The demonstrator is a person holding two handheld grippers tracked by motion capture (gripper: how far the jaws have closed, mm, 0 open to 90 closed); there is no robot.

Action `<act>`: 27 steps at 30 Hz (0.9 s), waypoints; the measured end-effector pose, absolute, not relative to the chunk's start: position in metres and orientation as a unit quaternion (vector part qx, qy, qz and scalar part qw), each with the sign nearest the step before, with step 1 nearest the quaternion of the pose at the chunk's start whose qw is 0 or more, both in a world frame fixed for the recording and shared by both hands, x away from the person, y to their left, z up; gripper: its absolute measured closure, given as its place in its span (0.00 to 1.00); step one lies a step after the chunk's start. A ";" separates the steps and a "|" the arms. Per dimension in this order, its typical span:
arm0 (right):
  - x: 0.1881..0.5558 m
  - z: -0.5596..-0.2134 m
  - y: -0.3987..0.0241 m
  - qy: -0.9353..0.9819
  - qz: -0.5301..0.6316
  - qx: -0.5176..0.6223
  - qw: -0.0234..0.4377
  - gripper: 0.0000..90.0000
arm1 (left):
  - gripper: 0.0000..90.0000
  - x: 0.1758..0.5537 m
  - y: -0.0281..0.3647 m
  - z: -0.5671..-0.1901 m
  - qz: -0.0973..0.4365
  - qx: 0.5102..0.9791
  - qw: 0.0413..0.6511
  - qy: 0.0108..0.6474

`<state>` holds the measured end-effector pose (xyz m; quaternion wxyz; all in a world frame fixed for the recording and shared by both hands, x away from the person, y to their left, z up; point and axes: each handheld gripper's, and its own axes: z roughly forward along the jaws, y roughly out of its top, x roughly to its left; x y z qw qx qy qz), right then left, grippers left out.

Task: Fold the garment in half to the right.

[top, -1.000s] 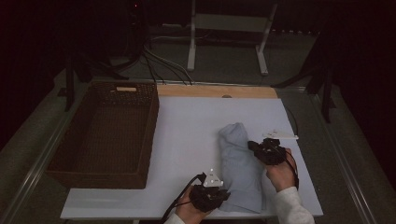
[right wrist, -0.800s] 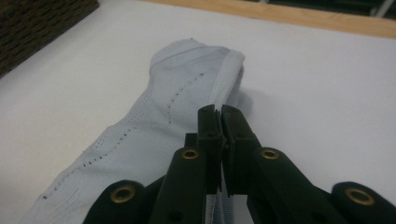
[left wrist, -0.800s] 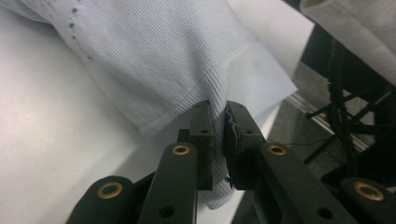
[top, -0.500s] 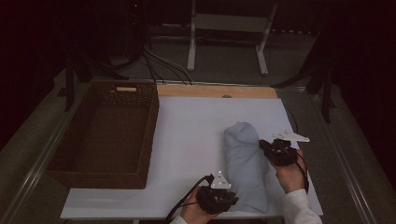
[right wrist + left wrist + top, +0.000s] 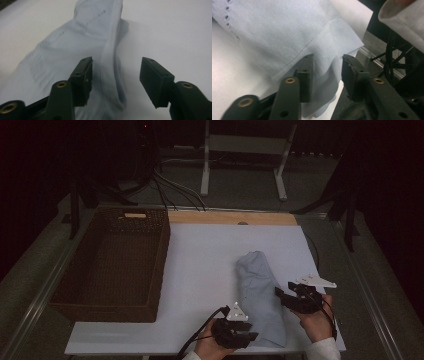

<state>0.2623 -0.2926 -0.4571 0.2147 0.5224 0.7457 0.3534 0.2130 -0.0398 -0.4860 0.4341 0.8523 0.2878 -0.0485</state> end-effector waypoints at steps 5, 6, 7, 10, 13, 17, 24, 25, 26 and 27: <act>0.250 -0.464 -0.299 0.749 0.345 0.527 0.207 0.51 | 0.55 0.216 -0.036 -0.480 -0.041 0.842 0.452 0.291; 0.249 -0.466 -0.300 0.750 0.341 0.529 0.204 0.52 | 0.54 0.217 -0.035 -0.478 -0.041 0.839 0.456 0.294; 0.248 -0.469 -0.302 0.752 0.339 0.529 0.200 0.55 | 0.53 0.218 -0.033 -0.477 -0.040 0.837 0.459 0.296; 0.247 -0.475 -0.304 0.757 0.336 0.530 0.184 0.64 | 0.48 0.222 -0.029 -0.474 -0.032 0.830 0.466 0.303; 0.247 -0.477 -0.302 0.761 0.338 0.524 0.177 0.76 | 0.44 0.227 -0.027 -0.472 -0.017 0.828 0.469 0.307; 0.248 -0.478 -0.298 0.775 0.327 0.510 0.179 0.88 | 0.37 0.234 -0.024 -0.470 0.001 0.824 0.474 0.310; 0.248 -0.480 -0.298 0.781 0.311 0.507 0.191 0.91 | 0.31 0.251 -0.020 -0.470 0.026 0.813 0.481 0.327; 0.248 -0.480 -0.298 0.781 0.311 0.507 0.191 0.91 | 0.31 0.251 -0.020 -0.470 0.026 0.813 0.481 0.327; 0.248 -0.480 -0.299 0.781 0.308 0.508 0.193 0.92 | 0.31 0.255 -0.020 -0.470 0.027 0.809 0.485 0.332; 0.247 -0.480 -0.300 0.780 0.307 0.510 0.193 0.92 | 0.31 0.261 -0.019 -0.470 0.034 0.806 0.486 0.337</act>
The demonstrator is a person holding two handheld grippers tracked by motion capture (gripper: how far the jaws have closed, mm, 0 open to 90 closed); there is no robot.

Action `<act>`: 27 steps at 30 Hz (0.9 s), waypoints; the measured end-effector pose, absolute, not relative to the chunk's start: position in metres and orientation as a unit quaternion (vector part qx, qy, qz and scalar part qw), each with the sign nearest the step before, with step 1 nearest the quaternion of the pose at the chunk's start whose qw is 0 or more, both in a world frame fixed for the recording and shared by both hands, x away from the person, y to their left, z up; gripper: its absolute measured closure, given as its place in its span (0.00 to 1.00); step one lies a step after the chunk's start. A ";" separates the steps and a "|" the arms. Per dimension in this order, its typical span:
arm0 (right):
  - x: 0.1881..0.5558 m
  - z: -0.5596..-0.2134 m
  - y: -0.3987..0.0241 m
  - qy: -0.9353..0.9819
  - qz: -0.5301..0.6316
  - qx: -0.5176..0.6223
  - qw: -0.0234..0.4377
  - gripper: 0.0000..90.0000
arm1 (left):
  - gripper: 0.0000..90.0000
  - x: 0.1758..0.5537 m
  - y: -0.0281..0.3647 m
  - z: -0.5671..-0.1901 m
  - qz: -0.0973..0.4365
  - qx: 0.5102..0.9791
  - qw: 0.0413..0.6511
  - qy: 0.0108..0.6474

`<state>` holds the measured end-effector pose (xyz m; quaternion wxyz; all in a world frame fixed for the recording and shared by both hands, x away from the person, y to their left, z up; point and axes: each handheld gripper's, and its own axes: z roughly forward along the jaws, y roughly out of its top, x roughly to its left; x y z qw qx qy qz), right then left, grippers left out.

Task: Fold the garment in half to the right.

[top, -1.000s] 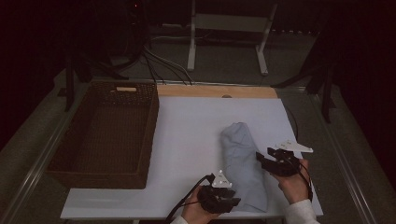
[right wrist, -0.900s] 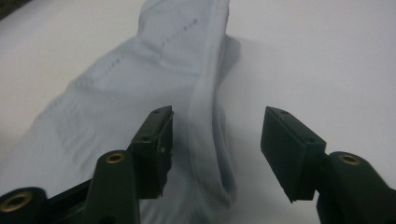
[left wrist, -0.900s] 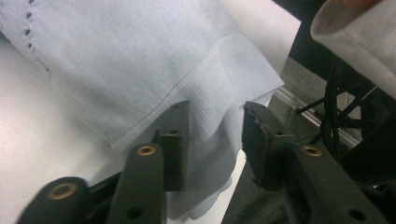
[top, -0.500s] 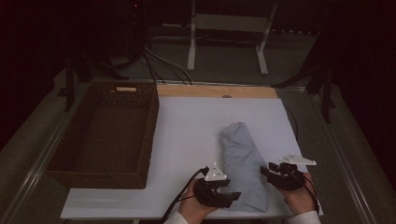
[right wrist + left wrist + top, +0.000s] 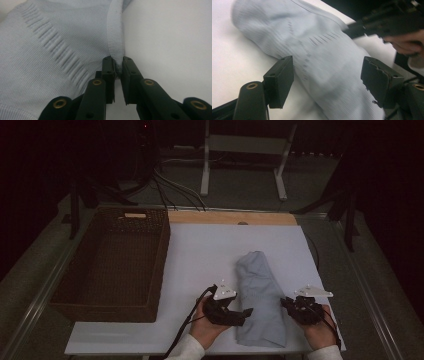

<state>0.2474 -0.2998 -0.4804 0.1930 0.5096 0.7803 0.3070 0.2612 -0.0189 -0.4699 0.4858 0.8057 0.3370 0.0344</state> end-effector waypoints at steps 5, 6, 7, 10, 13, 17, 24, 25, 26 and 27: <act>0.248 -0.482 -0.303 0.780 0.300 0.513 0.197 0.92 | 0.35 0.277 -0.021 -0.473 0.045 0.802 0.487 0.344; 0.247 -0.482 -0.304 0.780 0.299 0.514 0.197 0.92 | 0.35 0.280 -0.022 -0.474 0.048 0.800 0.486 0.347; 0.247 -0.482 -0.304 0.780 0.298 0.514 0.198 0.92 | 0.35 0.283 -0.023 -0.475 0.050 0.798 0.486 0.352; 0.247 -0.482 -0.305 0.780 0.294 0.514 0.203 0.92 | 0.35 0.293 -0.025 -0.479 0.045 0.792 0.486 0.366; 0.247 -0.483 -0.305 0.780 0.293 0.514 0.203 0.92 | 0.36 0.301 -0.029 -0.484 0.042 0.792 0.482 0.372; 0.246 -0.483 -0.305 0.782 0.292 0.512 0.204 0.91 | 0.35 0.308 -0.036 -0.490 0.035 0.793 0.474 0.382; 0.245 -0.483 -0.305 0.784 0.292 0.510 0.203 0.91 | 0.44 0.316 -0.044 -0.499 0.001 0.798 0.462 0.387; 0.245 -0.483 -0.305 0.784 0.292 0.509 0.203 0.91 | 0.46 0.317 -0.046 -0.500 -0.003 0.802 0.458 0.384; 0.245 -0.483 -0.305 0.784 0.291 0.509 0.202 0.91 | 0.49 0.317 -0.047 -0.501 -0.005 0.803 0.456 0.384; 0.245 -0.483 -0.305 0.785 0.291 0.509 0.202 0.91 | 0.52 0.318 -0.047 -0.501 -0.011 0.803 0.456 0.384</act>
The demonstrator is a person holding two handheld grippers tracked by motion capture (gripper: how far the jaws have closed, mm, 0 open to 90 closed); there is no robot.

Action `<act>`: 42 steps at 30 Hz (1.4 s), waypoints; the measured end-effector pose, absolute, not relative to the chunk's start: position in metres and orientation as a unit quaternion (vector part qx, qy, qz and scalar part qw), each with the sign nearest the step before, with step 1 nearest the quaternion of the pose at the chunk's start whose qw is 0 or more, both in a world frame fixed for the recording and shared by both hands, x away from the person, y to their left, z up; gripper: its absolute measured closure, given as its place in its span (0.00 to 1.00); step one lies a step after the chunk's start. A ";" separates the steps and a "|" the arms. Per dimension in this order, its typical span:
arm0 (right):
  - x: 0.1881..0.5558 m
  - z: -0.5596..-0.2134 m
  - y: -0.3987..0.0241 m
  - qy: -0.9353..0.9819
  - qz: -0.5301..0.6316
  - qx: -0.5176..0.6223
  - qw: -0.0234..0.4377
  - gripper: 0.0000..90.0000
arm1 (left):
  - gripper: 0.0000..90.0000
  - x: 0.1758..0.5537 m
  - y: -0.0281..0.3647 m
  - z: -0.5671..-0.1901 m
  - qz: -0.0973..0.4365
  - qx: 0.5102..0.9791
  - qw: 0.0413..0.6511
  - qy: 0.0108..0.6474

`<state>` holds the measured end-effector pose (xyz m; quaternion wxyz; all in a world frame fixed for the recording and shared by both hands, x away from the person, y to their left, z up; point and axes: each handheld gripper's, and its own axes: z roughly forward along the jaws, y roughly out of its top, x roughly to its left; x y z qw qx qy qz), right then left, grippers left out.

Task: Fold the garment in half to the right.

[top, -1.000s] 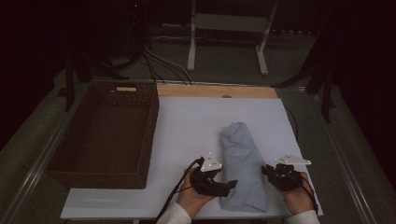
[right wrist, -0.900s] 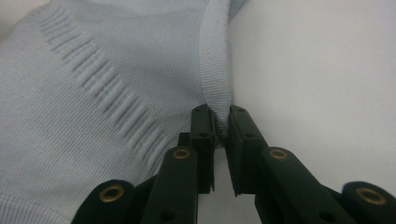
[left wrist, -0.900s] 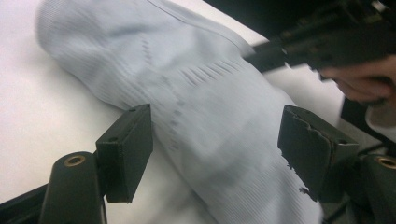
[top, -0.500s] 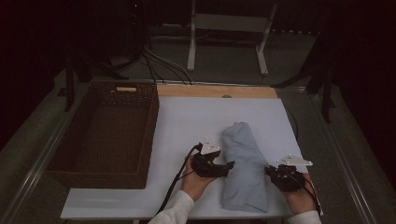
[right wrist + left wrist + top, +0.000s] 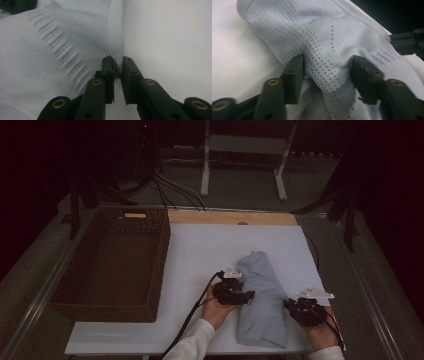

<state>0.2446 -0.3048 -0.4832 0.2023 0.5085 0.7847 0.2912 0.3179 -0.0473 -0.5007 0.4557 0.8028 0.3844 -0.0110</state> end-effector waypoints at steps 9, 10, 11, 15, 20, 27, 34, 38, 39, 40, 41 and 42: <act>0.247 -0.484 -0.302 0.786 0.289 0.507 0.202 0.91 | 0.86 0.319 -0.048 -0.497 -0.019 0.805 0.457 0.379; 0.247 -0.484 -0.302 0.786 0.289 0.507 0.202 0.91 | 0.87 0.319 -0.048 -0.497 -0.019 0.804 0.457 0.379; 0.248 -0.484 -0.302 0.787 0.289 0.507 0.202 0.91 | 0.87 0.319 -0.047 -0.497 -0.016 0.805 0.456 0.379; 0.253 -0.483 -0.299 0.788 0.288 0.504 0.207 0.91 | 0.88 0.320 -0.046 -0.495 -0.008 0.804 0.456 0.382; 0.258 -0.482 -0.296 0.787 0.292 0.502 0.211 0.91 | 0.88 0.323 -0.040 -0.493 -0.005 0.800 0.458 0.389; 0.265 -0.483 -0.291 0.784 0.299 0.500 0.214 0.91 | 0.88 0.325 -0.034 -0.492 0.006 0.800 0.455 0.390; 0.271 -0.482 -0.284 0.783 0.305 0.497 0.216 0.91 | 0.88 0.328 -0.028 -0.490 0.013 0.799 0.453 0.395; 0.273 -0.483 -0.280 0.783 0.308 0.495 0.216 0.91 | 0.88 0.328 -0.025 -0.489 0.018 0.798 0.453 0.397; 0.274 -0.483 -0.279 0.783 0.309 0.494 0.216 0.91 | 0.88 0.328 -0.023 -0.488 0.022 0.797 0.453 0.398; 0.275 -0.483 -0.278 0.783 0.310 0.494 0.215 0.91 | 0.88 0.328 -0.022 -0.487 0.024 0.797 0.453 0.399; 0.276 -0.483 -0.277 0.783 0.311 0.493 0.215 0.91 | 0.88 0.328 -0.022 -0.487 0.024 0.797 0.453 0.399; 0.276 -0.483 -0.276 0.783 0.312 0.493 0.215 0.91 | 0.88 0.329 -0.019 -0.486 0.026 0.796 0.453 0.400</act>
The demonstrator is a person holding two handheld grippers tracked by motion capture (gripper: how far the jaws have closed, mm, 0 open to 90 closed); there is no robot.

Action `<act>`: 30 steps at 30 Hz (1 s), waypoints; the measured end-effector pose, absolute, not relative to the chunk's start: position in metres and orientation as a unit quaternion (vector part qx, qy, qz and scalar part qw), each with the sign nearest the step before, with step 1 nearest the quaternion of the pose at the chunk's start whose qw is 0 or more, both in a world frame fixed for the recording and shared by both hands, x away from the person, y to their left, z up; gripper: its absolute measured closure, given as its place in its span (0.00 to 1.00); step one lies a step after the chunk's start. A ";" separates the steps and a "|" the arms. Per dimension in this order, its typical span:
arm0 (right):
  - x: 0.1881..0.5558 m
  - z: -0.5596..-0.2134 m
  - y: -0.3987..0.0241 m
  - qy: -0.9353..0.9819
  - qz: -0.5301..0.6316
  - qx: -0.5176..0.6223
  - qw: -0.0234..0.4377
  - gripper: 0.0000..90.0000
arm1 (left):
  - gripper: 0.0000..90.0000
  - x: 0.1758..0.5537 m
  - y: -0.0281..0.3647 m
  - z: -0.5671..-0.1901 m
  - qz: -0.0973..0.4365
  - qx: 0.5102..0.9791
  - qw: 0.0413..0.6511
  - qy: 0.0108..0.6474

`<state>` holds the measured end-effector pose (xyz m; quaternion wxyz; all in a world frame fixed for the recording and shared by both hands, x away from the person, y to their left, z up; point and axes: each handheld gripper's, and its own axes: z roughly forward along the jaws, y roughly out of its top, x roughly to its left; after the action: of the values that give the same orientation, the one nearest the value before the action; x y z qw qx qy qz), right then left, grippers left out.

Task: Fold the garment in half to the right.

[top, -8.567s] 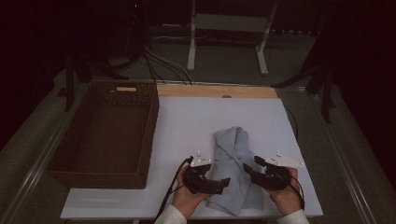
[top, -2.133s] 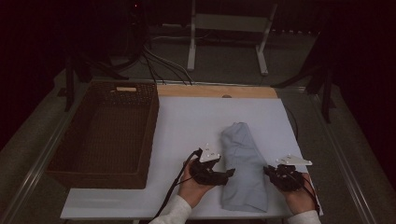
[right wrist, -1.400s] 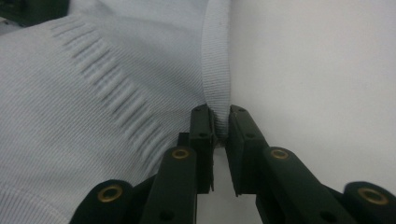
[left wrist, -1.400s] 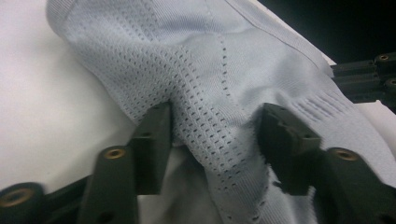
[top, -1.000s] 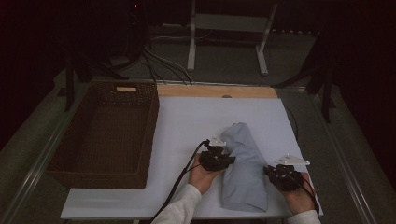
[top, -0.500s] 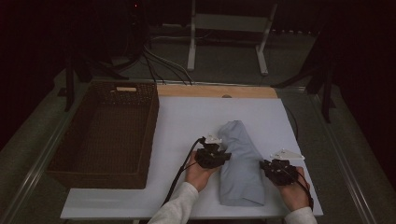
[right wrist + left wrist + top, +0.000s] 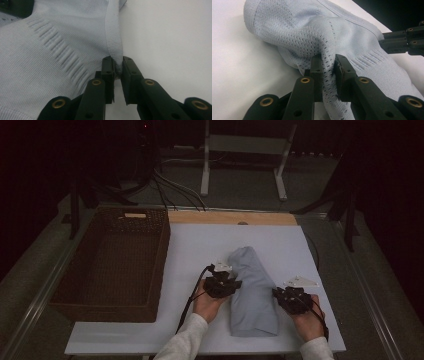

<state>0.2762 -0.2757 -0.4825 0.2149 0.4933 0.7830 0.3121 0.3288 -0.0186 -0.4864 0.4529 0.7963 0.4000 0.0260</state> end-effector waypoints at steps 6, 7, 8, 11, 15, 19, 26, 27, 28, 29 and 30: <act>0.281 -0.482 -0.266 0.786 0.318 0.485 0.212 0.91 | 0.88 0.330 -0.009 -0.485 0.032 0.794 0.452 0.406; 0.282 -0.482 -0.264 0.787 0.319 0.484 0.212 0.91 | 0.88 0.330 -0.005 -0.484 0.033 0.792 0.453 0.409; 0.282 -0.482 -0.264 0.787 0.319 0.484 0.212 0.91 | 0.88 0.330 -0.005 -0.484 0.033 0.792 0.453 0.409; 0.284 -0.482 -0.257 0.788 0.323 0.479 0.211 0.91 | 0.88 0.328 0.002 -0.483 0.036 0.786 0.456 0.416; 0.286 -0.481 -0.253 0.790 0.326 0.475 0.211 0.91 | 0.87 0.325 0.010 -0.482 0.037 0.785 0.457 0.417; 0.288 -0.480 -0.247 0.792 0.332 0.468 0.209 0.91 | 0.87 0.321 0.016 -0.481 0.040 0.782 0.460 0.419; 0.288 -0.480 -0.240 0.795 0.332 0.463 0.209 0.89 | 0.87 0.316 0.020 -0.482 0.048 0.786 0.452 0.418; 0.286 -0.479 -0.239 0.794 0.331 0.464 0.212 0.86 | 0.87 0.316 0.019 -0.482 0.048 0.786 0.452 0.420; 0.285 -0.478 -0.240 0.793 0.331 0.465 0.214 0.81 | 0.87 0.316 0.019 -0.482 0.048 0.786 0.453 0.419; 0.283 -0.476 -0.240 0.791 0.334 0.467 0.213 0.75 | 0.87 0.315 0.019 -0.482 0.048 0.786 0.452 0.419; 0.282 -0.475 -0.241 0.789 0.335 0.469 0.212 0.72 | 0.87 0.315 0.019 -0.482 0.049 0.786 0.452 0.419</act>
<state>0.2816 -0.2412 -0.4747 0.2117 0.4691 0.7893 0.3349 0.3154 0.0186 -0.4817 0.4523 0.7860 0.4187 0.0487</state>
